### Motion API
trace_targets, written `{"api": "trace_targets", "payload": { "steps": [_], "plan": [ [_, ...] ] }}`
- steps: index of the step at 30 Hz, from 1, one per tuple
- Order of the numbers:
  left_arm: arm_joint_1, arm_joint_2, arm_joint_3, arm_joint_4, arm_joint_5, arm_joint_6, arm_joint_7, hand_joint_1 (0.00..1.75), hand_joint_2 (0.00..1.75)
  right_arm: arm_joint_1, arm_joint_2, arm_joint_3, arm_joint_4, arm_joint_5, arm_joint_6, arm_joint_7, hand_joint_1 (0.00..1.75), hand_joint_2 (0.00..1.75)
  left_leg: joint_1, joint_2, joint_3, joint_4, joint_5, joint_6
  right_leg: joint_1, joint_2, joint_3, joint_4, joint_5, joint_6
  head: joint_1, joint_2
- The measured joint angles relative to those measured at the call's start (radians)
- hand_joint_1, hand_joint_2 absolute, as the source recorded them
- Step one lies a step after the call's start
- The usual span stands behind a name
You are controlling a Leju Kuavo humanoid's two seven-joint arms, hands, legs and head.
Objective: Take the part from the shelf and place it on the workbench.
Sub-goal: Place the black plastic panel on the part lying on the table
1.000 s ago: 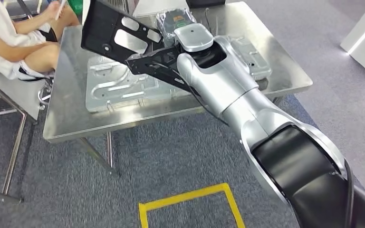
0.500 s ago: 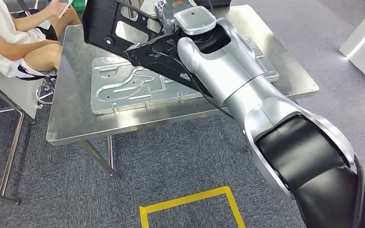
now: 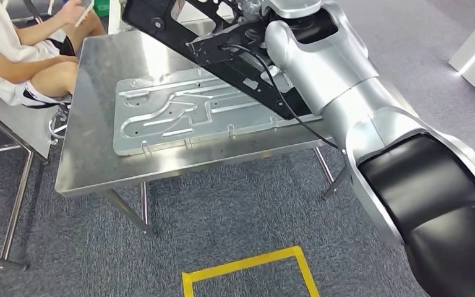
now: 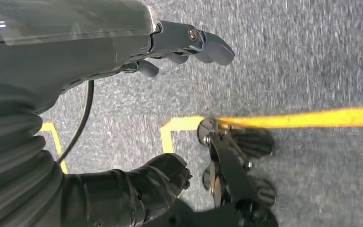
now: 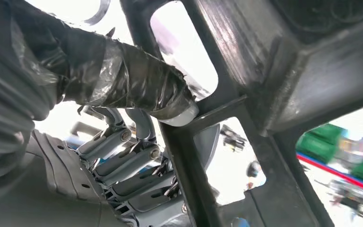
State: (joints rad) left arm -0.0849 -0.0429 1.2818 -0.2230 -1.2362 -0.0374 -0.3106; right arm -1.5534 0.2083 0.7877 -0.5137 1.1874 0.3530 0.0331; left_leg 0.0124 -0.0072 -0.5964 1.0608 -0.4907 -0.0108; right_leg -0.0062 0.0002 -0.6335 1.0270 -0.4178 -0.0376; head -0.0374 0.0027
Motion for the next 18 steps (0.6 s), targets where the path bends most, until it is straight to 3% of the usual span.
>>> {"api": "trace_targets", "payload": {
  "steps": [3,4,5,6,8,9,10,14,16,18],
  "plan": [
    [0.002,0.001,0.000,0.000,0.000,-0.001,0.000,0.00,1.75,-0.002,-0.003,0.000,0.002,-0.004,0.000,-0.001,1.75,1.75,0.004,0.002,-0.096,0.185,-0.073,-0.012,-0.002,0.000,0.013,-0.004,-0.007,-0.007,0.000,0.000],
    [0.002,0.002,0.000,0.000,0.000,-0.001,0.000,0.00,1.75,-0.001,-0.004,0.000,0.004,-0.005,0.000,-0.001,1.75,1.75,0.005,0.002,-0.124,0.227,-0.078,-0.015,-0.002,0.001,0.015,-0.003,-0.010,-0.008,0.000,0.000],
    [0.002,0.003,0.000,0.000,0.000,-0.001,0.000,0.00,1.75,0.000,-0.004,0.000,0.006,-0.006,0.000,-0.001,1.75,1.75,0.006,0.002,-0.136,0.234,-0.064,-0.018,-0.002,0.002,0.019,-0.002,-0.014,-0.007,0.000,0.000],
    [0.002,0.003,0.000,0.000,0.000,-0.001,0.000,0.00,1.75,0.001,-0.005,0.000,0.007,-0.006,0.000,-0.001,1.75,1.75,0.008,0.002,-0.128,0.200,-0.029,-0.019,-0.003,0.003,0.024,0.000,-0.019,-0.005,0.000,0.000],
    [0.003,0.004,0.000,0.000,0.000,-0.001,0.000,0.00,1.75,0.000,-0.005,0.000,0.008,-0.006,0.000,-0.001,1.75,1.75,0.010,0.004,-0.075,0.068,0.051,-0.019,-0.004,0.004,0.033,0.006,-0.031,0.001,0.000,0.000],
    [0.003,0.004,0.000,0.000,0.000,-0.001,0.000,0.00,1.75,-0.002,-0.006,0.000,0.009,-0.006,0.000,-0.001,1.75,1.75,0.009,0.003,-0.049,0.010,0.072,-0.017,-0.003,0.005,0.035,0.009,-0.036,0.006,0.000,0.000],
    [0.002,0.004,0.000,0.000,0.001,0.000,0.000,0.00,1.75,-0.003,-0.006,0.000,0.009,-0.006,0.000,-0.001,1.75,1.75,0.006,0.003,-0.034,-0.023,0.079,-0.012,-0.002,0.005,0.034,0.011,-0.038,0.010,0.000,0.000],
    [0.000,0.005,0.000,0.000,0.000,0.002,-0.001,0.00,1.75,-0.002,-0.013,-0.001,0.011,-0.014,-0.001,-0.001,1.75,1.75,0.005,0.003,-0.022,-0.045,0.071,0.011,-0.002,0.005,0.028,0.021,-0.049,0.029,0.000,0.000],
    [0.001,0.005,0.000,0.000,-0.001,0.003,0.001,0.00,1.75,-0.003,-0.021,-0.001,0.011,-0.022,-0.002,-0.001,1.75,1.75,0.008,0.005,-0.013,-0.053,0.071,0.024,-0.003,0.004,-0.006,0.093,-0.087,0.036,0.000,0.000],
    [0.000,0.005,0.000,0.000,-0.001,0.006,0.005,0.00,1.75,-0.001,-0.029,-0.001,0.011,-0.028,0.000,-0.001,1.75,1.75,0.007,0.005,-0.009,-0.052,0.066,0.034,-0.004,0.004,-0.077,0.226,-0.140,0.041,0.000,0.000]
  ]
}}
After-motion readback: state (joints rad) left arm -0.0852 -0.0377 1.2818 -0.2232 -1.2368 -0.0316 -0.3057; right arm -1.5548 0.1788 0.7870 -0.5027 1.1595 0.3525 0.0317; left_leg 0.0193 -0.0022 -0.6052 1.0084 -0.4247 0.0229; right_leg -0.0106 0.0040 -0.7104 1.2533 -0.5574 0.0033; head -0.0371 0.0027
